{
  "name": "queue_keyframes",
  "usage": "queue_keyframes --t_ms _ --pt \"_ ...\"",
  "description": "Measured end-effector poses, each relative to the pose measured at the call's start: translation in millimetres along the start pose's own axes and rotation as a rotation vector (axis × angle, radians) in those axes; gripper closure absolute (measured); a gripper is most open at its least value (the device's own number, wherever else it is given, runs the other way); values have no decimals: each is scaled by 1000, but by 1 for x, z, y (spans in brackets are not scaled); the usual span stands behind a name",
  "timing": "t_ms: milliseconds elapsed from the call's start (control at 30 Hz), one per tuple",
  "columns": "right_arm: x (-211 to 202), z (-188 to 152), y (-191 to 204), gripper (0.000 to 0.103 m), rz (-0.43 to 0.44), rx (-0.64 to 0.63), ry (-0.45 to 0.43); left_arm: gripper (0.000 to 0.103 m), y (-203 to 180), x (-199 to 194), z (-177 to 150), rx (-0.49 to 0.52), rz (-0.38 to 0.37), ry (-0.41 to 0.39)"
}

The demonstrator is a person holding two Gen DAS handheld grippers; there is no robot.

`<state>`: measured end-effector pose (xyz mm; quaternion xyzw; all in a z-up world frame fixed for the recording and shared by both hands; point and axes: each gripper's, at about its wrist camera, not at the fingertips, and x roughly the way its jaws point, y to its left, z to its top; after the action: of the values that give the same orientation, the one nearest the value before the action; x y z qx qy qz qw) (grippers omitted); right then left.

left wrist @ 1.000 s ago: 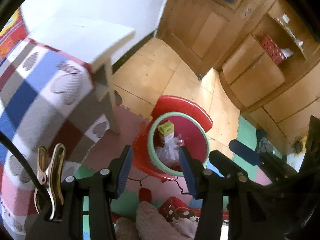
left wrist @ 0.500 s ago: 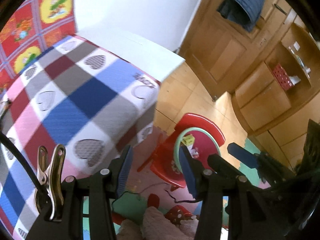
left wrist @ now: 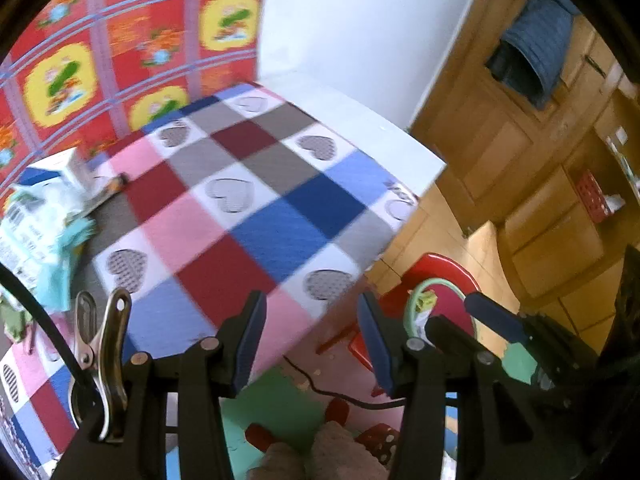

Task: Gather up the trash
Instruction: 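Move both tools back over the trash pile on the bed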

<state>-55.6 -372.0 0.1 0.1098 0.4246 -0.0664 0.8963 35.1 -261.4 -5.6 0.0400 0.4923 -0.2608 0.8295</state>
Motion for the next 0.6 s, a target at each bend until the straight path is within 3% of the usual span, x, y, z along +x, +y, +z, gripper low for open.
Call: queue_keyframes --t_ms 600 --pt "40 28 127 56 173 -181 29 53 153 -65 -25 -267 166 -67"
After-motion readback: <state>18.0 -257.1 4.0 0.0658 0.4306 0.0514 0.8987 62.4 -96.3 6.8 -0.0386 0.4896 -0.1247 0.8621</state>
